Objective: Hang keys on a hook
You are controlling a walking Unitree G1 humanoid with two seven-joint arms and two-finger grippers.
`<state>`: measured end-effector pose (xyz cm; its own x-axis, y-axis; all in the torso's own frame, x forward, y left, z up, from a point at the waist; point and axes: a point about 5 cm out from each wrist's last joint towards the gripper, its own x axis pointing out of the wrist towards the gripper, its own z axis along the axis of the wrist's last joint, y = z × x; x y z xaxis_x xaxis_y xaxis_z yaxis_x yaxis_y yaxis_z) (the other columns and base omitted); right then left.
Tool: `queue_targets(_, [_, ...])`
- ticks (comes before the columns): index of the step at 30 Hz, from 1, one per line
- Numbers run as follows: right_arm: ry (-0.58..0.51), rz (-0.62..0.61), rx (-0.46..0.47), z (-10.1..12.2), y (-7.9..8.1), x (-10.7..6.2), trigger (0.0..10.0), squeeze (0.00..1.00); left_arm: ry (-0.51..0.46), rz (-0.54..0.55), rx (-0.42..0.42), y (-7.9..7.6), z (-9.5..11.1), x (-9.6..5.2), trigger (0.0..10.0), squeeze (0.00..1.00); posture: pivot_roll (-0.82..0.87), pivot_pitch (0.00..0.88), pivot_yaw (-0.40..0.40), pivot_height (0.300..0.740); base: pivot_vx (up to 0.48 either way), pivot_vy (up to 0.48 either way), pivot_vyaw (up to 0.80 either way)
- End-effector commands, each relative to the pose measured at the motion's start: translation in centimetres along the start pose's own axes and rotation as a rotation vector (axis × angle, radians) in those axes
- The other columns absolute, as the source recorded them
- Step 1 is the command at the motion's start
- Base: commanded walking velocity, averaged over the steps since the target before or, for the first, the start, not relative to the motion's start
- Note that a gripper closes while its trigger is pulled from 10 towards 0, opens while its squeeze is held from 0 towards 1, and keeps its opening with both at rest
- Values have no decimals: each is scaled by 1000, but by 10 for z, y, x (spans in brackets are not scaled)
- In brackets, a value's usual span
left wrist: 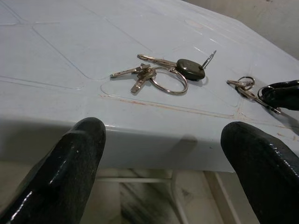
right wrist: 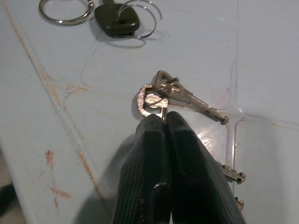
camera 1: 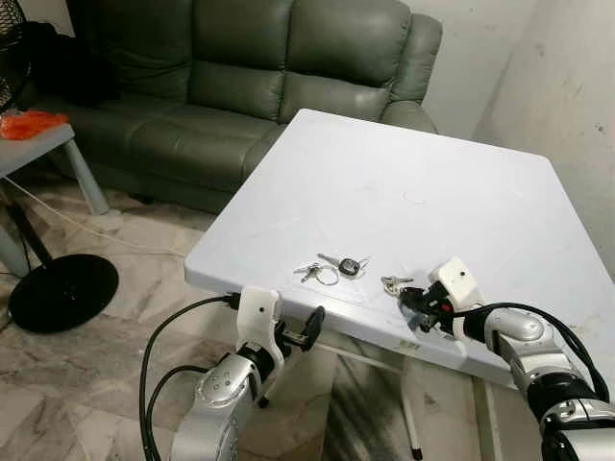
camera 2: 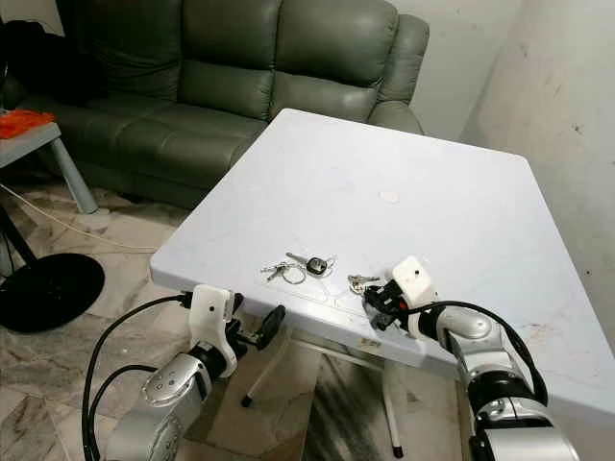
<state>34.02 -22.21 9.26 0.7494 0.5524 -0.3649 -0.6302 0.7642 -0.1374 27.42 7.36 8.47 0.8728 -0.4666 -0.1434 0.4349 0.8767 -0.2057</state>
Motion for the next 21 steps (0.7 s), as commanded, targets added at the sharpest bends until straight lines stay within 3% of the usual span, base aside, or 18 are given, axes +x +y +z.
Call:
queue_targets(1, [-36,-25,15,6,-8,-4,0,0,-12,-24,-29,-12,1,2,10000,0,33,57,-104,740,0,0,0])
queue_targets(7, [-269,-126,138,29,-17,-5,0,0,-24,-6,-40,-9,3,3,10000,0,35,55,-105,740,0,0,0])
queue_targets(11, [-366,-209,107,38,-17,-6,0,0,-48,7,-34,-6,6,5,10000,0,31,50,-102,740,0,0,0])
queue_targets(12, [-394,-238,107,40,-17,-5,2510,0,-54,16,-27,-4,7,6,10000,0,31,50,-102,740,0,0,0])
queue_targets(13, [-419,-281,108,43,-17,-5,10000,0,-57,28,-27,-2,8,7,10000,0,31,44,-100,740,0,0,0])
queue_targets(17, [-555,-360,203,48,-7,-2,10000,0,-88,60,-36,7,16,15,10000,0,25,36,-96,740,0,0,0])
queue_targets(21, [-589,-390,188,47,6,0,10000,0,-130,63,-25,12,24,18,10000,0,16,27,-88,740,0,0,0])
